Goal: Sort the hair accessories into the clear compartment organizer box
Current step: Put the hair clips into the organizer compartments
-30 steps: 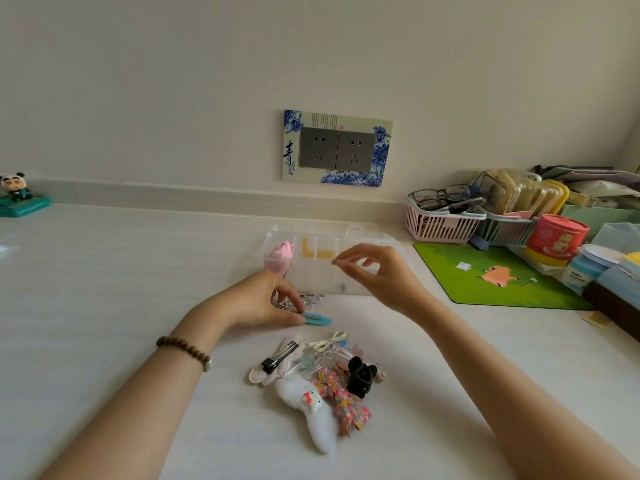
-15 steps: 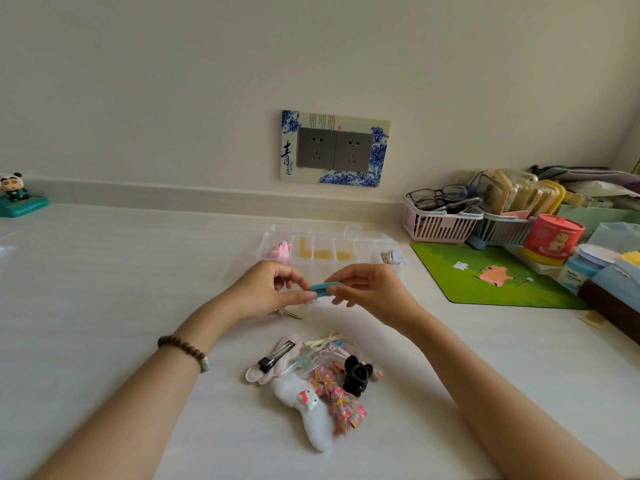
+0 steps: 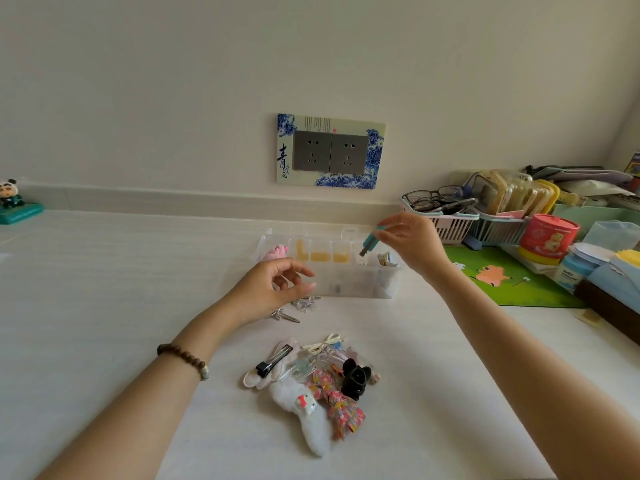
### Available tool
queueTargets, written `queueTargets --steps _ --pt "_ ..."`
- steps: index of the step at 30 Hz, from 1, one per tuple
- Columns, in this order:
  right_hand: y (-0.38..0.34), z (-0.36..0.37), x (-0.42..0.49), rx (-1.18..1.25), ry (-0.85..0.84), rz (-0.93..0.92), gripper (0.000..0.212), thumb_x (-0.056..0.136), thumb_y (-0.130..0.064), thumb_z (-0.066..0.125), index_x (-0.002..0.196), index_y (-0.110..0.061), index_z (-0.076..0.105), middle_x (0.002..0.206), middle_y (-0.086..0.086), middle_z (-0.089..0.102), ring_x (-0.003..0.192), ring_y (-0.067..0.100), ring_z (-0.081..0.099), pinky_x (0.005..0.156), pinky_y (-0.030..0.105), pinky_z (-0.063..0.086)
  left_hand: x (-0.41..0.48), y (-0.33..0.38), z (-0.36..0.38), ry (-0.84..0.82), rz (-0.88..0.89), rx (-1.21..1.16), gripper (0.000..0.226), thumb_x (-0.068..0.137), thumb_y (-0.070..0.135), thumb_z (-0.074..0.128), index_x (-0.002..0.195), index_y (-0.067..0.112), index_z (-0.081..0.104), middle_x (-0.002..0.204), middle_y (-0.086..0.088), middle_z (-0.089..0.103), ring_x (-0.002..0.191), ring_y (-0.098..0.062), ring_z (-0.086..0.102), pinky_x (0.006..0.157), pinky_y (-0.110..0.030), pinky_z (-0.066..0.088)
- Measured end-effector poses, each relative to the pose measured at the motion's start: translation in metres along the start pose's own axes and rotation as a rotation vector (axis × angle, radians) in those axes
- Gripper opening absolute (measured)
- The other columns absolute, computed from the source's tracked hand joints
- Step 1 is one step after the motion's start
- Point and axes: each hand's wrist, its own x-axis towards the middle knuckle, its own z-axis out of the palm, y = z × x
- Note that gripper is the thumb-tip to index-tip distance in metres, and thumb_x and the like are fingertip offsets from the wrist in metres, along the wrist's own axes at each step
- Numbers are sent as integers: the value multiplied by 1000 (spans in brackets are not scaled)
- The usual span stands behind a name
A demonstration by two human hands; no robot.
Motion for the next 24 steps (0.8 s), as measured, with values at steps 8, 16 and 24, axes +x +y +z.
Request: queueTargets --steps 8,16,24 --pt "2 11 1 -282 -62 -96 20 84 -20 65 101 -11 70 95 5 72 74 9 59 74 24 51 -2 -11 -10 57 -33 359 22 76 37 72 96 30 67 82 17 62 78 -2 53 70 -19 40" --pt "-34 35 -47 -21 -235 -201 12 84 -22 65 92 -16 72 91 -7 71 78 12 63 69 24 51 -7 -10 -21 -58 -135 489 16 72 34 77 86 30 72 79 20 61 73 -3 57 66 -16 41" --pt "-26 52 -67 -93 -466 -169 15 83 -31 65 92 -22 72 94 -7 71 76 5 59 67 21 49 -8 -6 -25 -161 -190 381 19 69 30 81 85 26 72 76 15 65 68 -2 59 61 -10 42"
